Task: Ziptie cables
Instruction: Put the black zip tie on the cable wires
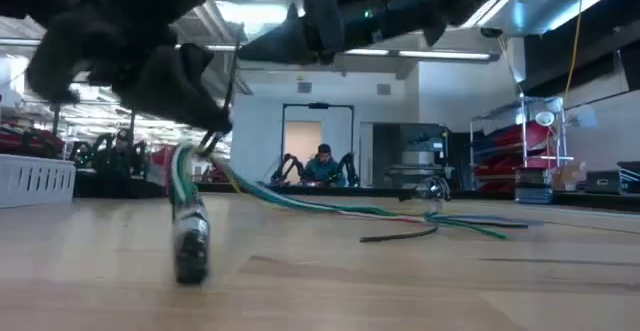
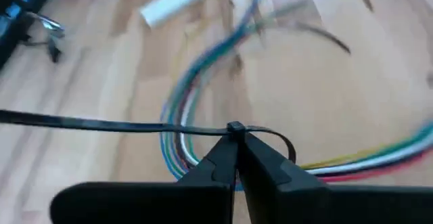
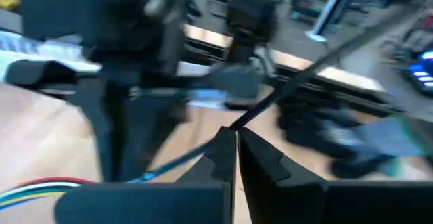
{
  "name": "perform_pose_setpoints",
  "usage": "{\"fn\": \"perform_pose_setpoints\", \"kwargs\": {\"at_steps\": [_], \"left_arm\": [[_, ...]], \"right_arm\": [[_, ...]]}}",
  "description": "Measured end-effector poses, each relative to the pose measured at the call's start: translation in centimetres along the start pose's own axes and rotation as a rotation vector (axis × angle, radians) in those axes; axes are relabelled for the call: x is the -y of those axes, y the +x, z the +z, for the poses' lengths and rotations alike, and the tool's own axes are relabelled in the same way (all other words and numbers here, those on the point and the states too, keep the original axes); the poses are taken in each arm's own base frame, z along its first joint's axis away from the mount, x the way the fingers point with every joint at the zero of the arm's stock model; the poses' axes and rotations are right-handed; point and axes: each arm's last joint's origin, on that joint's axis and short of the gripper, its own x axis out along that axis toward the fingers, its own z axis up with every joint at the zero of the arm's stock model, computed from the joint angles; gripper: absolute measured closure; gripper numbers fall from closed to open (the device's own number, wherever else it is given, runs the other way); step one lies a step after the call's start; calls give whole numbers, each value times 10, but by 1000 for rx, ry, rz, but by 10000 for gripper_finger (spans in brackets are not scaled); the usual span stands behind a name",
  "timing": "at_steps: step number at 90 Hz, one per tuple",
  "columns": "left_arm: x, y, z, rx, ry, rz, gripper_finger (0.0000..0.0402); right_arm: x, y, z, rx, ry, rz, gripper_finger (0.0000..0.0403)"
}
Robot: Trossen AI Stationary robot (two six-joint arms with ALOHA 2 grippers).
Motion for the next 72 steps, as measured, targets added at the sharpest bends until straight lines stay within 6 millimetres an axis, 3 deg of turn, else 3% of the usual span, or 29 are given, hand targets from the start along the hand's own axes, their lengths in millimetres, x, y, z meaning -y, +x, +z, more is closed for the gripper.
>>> {"fn": "perform_pose_setpoints", "kwargs": {"at_steps": [18, 43, 57, 72], "left_arm": [[10, 7, -10, -48, 31, -11, 402], [7, 0, -3, -12, 9, -9, 402], [5, -5, 0, 6, -2, -6, 402], [4, -5, 0, 6, -6, -2, 402]], "right_arm": [[10, -17, 18, -11, 3, -66, 403], [3, -29, -1, -272, 335, 25, 391], [-15, -14, -28, -305, 451, 150, 339], [-35, 12, -52, -169, 517, 316, 279]]}}
